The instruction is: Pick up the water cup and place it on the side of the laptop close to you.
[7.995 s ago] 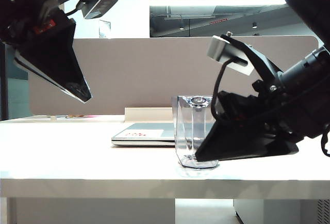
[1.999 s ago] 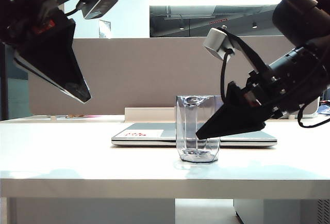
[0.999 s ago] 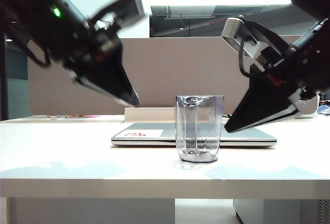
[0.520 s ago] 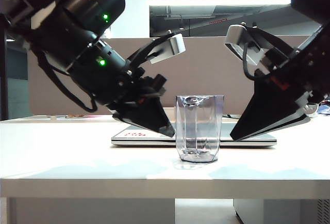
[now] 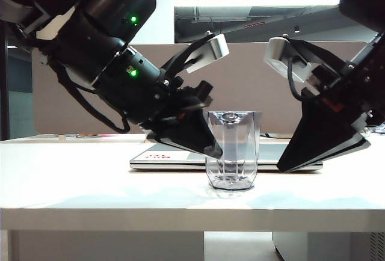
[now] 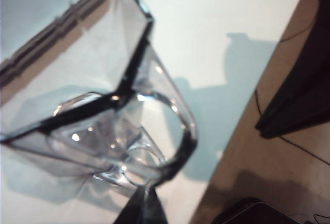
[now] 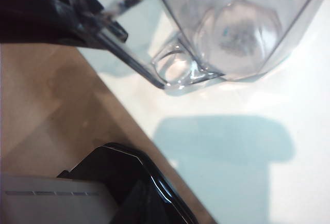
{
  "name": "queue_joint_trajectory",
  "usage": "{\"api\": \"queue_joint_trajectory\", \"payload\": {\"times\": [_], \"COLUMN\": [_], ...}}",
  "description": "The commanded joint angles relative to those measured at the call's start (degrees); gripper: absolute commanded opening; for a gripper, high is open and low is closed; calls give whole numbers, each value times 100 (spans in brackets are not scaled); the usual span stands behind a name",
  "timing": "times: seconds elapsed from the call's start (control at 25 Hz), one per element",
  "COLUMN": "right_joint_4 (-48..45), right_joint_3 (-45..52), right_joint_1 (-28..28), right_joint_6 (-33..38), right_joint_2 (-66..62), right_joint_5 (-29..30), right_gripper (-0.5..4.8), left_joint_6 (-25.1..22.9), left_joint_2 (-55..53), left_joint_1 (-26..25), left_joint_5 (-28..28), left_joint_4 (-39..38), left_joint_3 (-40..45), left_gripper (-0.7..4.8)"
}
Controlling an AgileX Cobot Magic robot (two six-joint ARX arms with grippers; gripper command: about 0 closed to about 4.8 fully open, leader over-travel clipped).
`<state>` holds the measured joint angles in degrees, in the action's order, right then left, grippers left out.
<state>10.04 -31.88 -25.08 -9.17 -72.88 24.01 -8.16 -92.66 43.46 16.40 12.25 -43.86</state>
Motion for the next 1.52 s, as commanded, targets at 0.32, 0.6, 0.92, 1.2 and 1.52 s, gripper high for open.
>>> {"api": "queue_joint_trajectory", "payload": {"times": [0.32, 0.6, 0.92, 1.2, 1.52], "right_joint_4": [302, 367, 643, 643, 645], "right_joint_3": [-9, -9, -9, -9, -9], "right_joint_1": [-2, -2, -2, -2, -2], "right_joint_6": [17, 20, 170, 214, 234], "right_joint_2": [184, 625, 778, 778, 778], "right_joint_5": [-271, -476, -601, -601, -603], "right_gripper": [-6, -6, -6, -6, -6], "left_joint_6": [9, 160, 341, 415, 363], "left_joint_2": [2, 0, 0, 0, 2], "left_joint_1": [236, 264, 306, 431, 433], "left_joint_5": [48, 214, 343, 400, 179], "left_joint_4": [459, 719, 1038, 1121, 293], "left_joint_3": [-28, -33, -35, -35, -33], "left_gripper": [-5, -5, -5, -5, -5]}}
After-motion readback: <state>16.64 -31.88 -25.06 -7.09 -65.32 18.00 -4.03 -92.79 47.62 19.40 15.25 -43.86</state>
